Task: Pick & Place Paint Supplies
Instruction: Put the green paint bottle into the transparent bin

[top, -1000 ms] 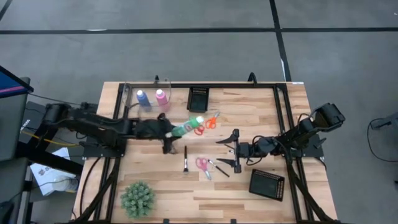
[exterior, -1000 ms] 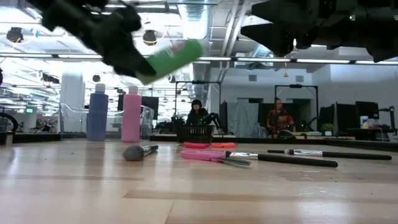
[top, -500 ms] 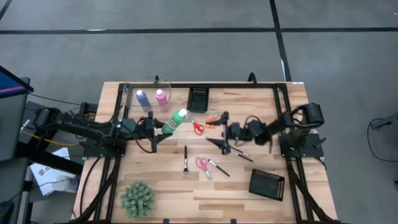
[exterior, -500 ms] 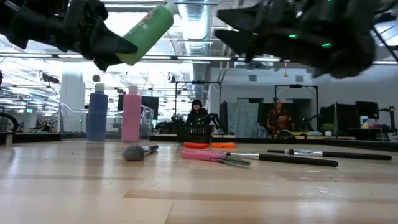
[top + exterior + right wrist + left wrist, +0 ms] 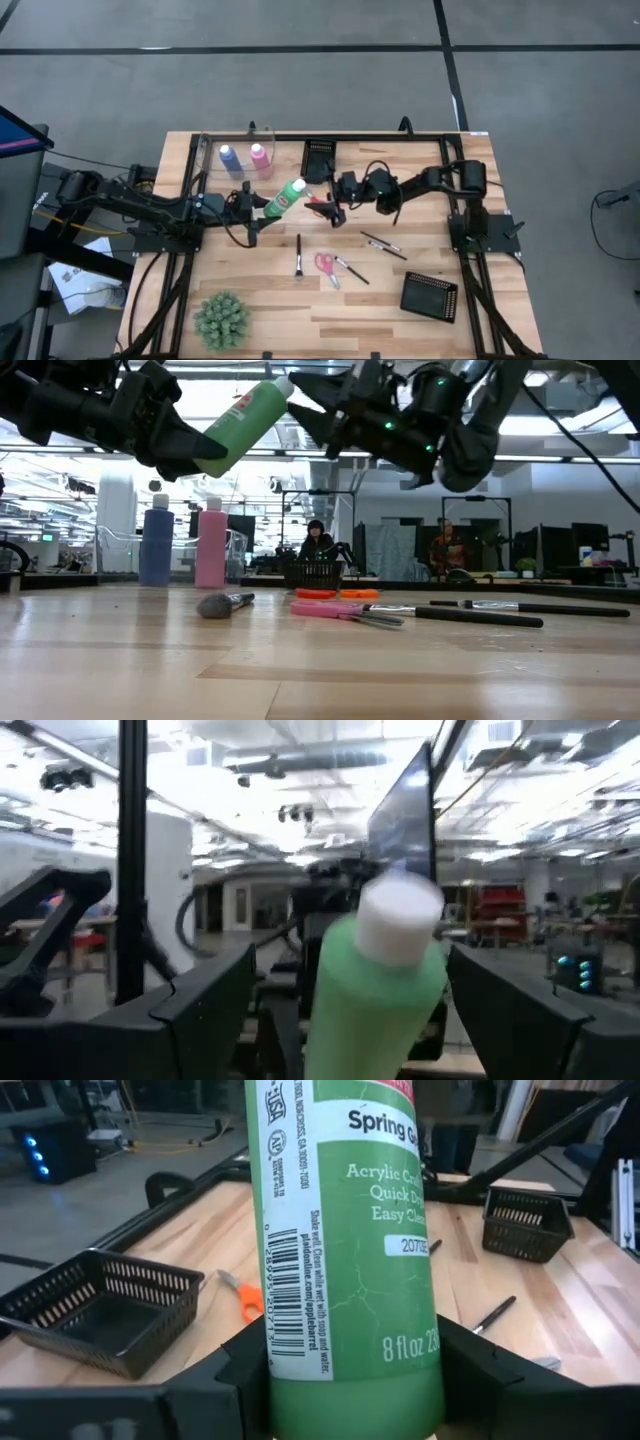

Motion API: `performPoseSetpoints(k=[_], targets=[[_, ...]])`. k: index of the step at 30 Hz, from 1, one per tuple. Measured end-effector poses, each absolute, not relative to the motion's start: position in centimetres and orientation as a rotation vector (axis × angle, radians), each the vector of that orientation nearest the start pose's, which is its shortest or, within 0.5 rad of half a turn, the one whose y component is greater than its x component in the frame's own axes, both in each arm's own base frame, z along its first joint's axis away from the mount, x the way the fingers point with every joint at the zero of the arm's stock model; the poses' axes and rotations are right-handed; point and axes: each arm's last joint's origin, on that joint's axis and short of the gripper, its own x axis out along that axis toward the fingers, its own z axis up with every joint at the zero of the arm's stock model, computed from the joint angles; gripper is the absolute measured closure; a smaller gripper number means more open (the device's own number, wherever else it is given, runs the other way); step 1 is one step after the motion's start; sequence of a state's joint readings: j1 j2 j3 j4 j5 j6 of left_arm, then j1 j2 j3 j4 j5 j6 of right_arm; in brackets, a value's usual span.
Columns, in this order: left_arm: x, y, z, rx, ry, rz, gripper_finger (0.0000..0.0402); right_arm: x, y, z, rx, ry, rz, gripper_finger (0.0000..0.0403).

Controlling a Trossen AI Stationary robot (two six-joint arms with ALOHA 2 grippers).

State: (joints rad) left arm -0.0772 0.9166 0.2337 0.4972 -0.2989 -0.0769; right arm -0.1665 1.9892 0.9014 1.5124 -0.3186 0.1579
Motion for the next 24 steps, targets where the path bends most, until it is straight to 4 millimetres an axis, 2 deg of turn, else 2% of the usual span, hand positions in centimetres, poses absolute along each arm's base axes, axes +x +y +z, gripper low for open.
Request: performPoseSetpoints(k=[7, 13, 17, 23, 24], targets=[[18.1, -0.5, 18.6, -0.026, 0.181, 0.235, 0.0222, 39.3, -5.6, 20.5, 0.056, -0.397, 0.208, 0.0088], [18.1, -0.5, 18.6, -0.026, 0.182, 0.235, 0.0222, 40.1, -5.5, 21.2, 0.054, -0.392, 0.212, 0.012], [18.1, -0.5, 18.6, -0.023, 0.183, 0.235, 0.0222, 40.5, -5.5, 21.5, 0.056, -0.379, 0.206, 0.0169], [18.1, -0.5, 18.6, -0.012, 0.19, 0.23, 0.0222, 40.7, -5.5, 21.6, 0.062, -0.37, 0.205, 0.0302], [18.1, -0.5, 18.6, -0.012, 0.19, 0.23, 0.0222, 40.7, -5.5, 21.6, 0.061, -0.369, 0.207, 0.0302]])
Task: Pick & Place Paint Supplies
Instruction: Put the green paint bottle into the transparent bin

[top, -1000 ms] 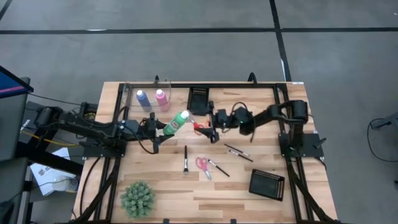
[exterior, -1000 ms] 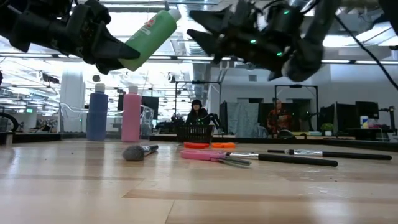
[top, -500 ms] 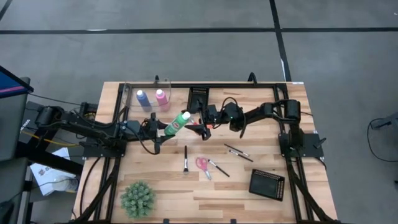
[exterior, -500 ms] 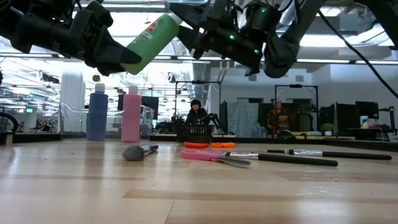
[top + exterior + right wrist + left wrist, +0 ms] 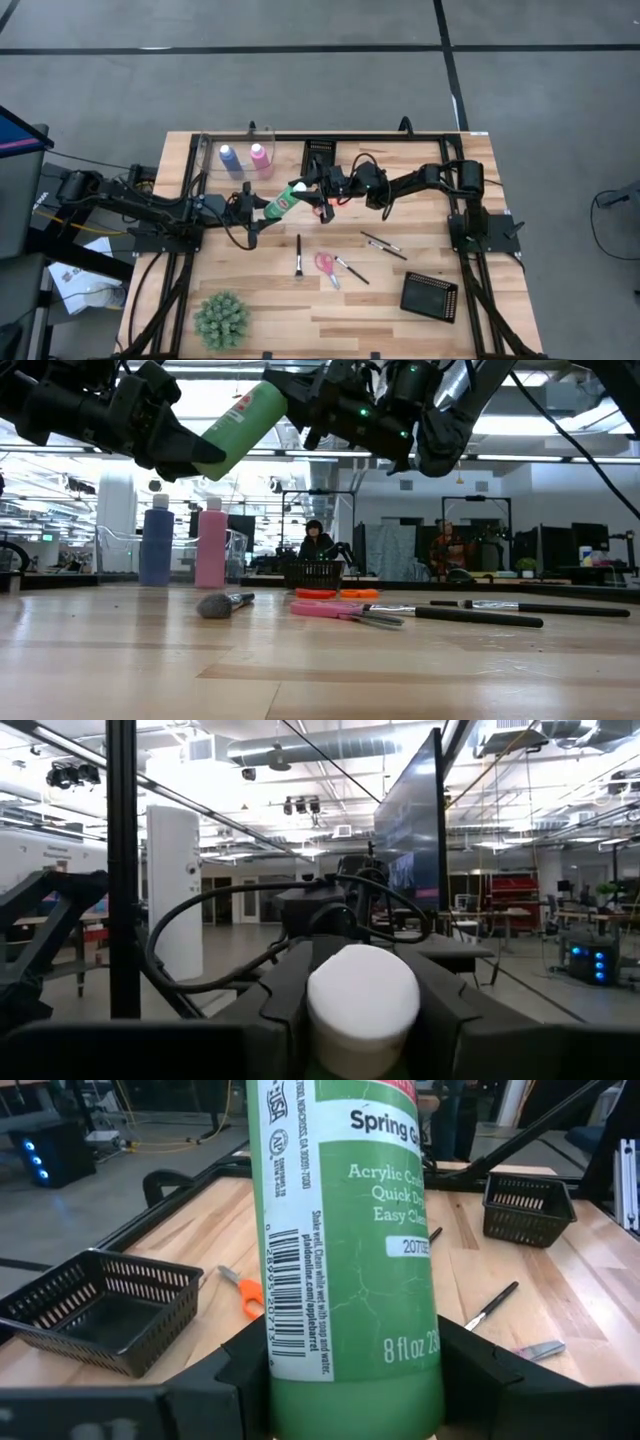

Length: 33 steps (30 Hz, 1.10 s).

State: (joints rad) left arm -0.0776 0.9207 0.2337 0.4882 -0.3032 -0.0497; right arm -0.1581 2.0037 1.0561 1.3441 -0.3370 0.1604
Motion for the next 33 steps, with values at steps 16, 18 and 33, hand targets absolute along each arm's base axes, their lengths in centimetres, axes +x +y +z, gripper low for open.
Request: performPoseSetpoints(k=[16, 18, 33], targets=[[18.1, -0.5, 18.6, 0.004, 0.19, 0.241, 0.0222, 40.6, -5.5, 21.5, 0.021, -0.346, 0.312, 0.0053], [18.1, -0.5, 18.6, 0.006, 0.186, 0.24, 0.0222, 40.6, -5.4, 21.5, 0.026, -0.349, 0.319, 0.0025], [18.1, -0.6, 18.7, 0.024, 0.176, 0.215, 0.0222, 40.6, -6.2, 21.2, 0.052, -0.315, 0.324, 0.0076]])
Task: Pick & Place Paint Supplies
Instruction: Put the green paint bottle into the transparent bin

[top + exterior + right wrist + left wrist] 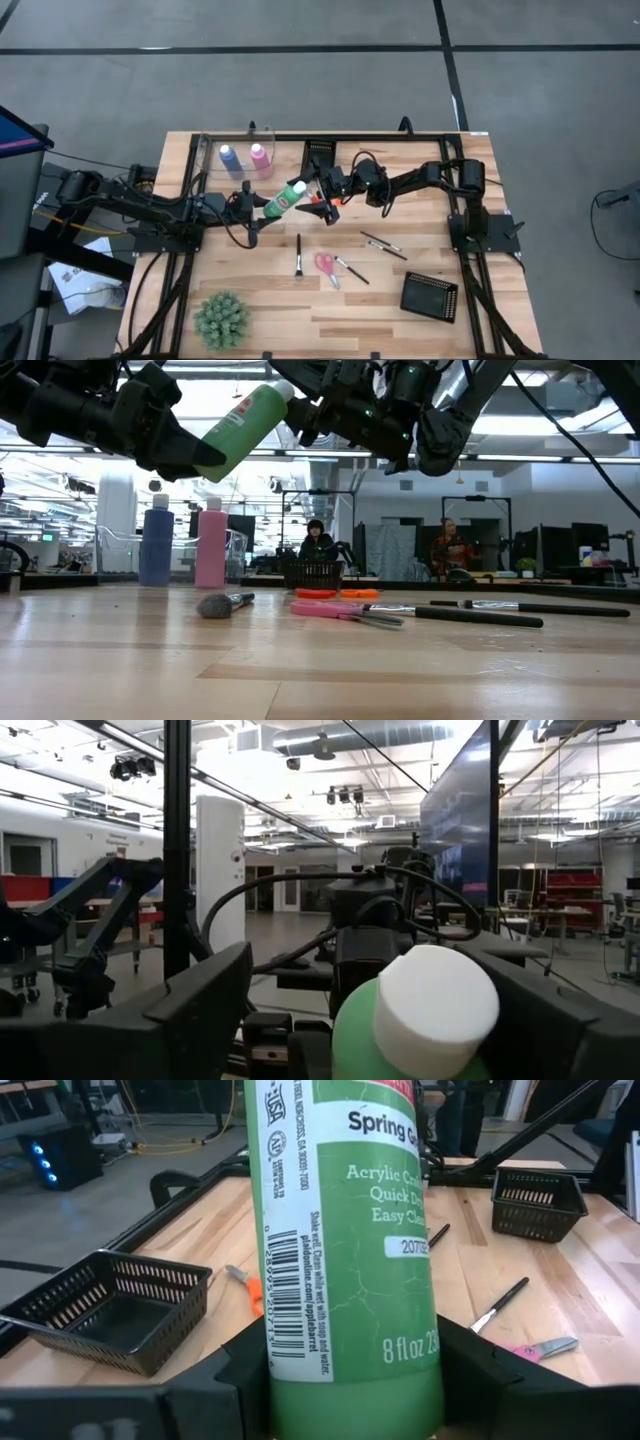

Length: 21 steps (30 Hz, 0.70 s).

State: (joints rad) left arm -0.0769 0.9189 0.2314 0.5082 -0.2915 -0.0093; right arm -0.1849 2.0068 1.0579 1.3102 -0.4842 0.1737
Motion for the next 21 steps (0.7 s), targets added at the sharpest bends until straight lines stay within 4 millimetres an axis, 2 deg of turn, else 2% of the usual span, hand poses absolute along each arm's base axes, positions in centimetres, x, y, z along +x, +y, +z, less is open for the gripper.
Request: performPoseSetpoints(k=[7, 13, 17, 21], targets=[[18.1, -0.6, 18.7, 0.013, 0.18, 0.203, 0.0222, 40.3, -7.9, 20.9, 0.073, -0.308, 0.292, 0.0069], [18.3, -0.7, 19.6, 0.017, 0.105, 0.184, 0.0222, 39.9, -9.5, 20.7, 0.105, -0.286, 0.285, 0.0044], [18.3, -0.7, 19.6, 0.021, 0.104, 0.183, 0.0222, 39.9, -9.4, 20.8, 0.092, -0.297, 0.293, 0.0039], [18.3, -0.7, 19.8, 0.024, 0.077, 0.17, 0.0222, 40.0, -8.4, 21.0, 0.068, -0.325, 0.297, 0.0042]])
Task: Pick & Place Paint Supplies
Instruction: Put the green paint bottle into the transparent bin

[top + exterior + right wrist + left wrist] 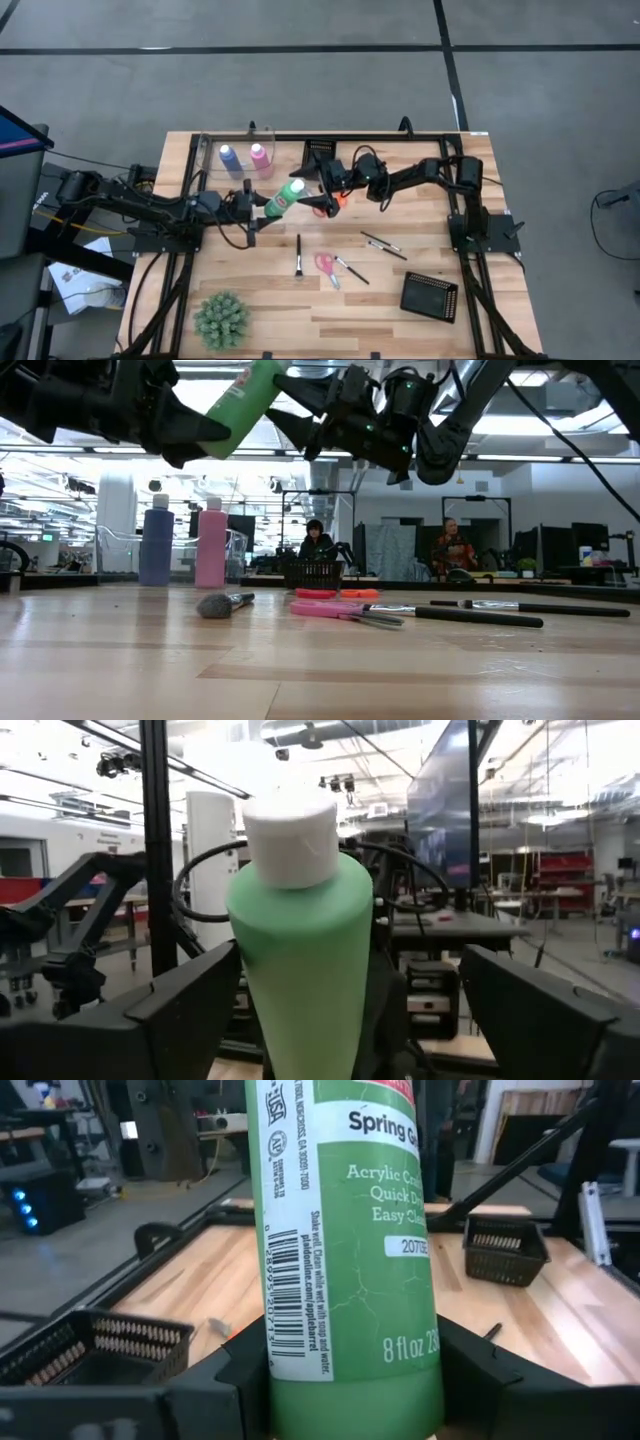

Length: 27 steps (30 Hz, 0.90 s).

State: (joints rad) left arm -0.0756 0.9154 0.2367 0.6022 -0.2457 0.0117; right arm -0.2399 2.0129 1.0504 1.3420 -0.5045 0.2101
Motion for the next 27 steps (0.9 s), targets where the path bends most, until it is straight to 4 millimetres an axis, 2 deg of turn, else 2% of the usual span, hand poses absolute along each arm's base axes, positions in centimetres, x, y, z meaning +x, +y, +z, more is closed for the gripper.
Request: performPoseSetpoints(k=[10, 27], targets=[[19.4, 0.0, 19.5, 0.012, 0.016, 0.215, 0.0222, 40.4, -6.1, 21.2, 0.032, -0.375, 0.284, 0.0062], [21.5, 0.4, 18.3, 0.012, -0.088, 0.215, 0.0221, 40.6, -6.1, 21.0, 0.044, -0.346, 0.265, 0.007]])
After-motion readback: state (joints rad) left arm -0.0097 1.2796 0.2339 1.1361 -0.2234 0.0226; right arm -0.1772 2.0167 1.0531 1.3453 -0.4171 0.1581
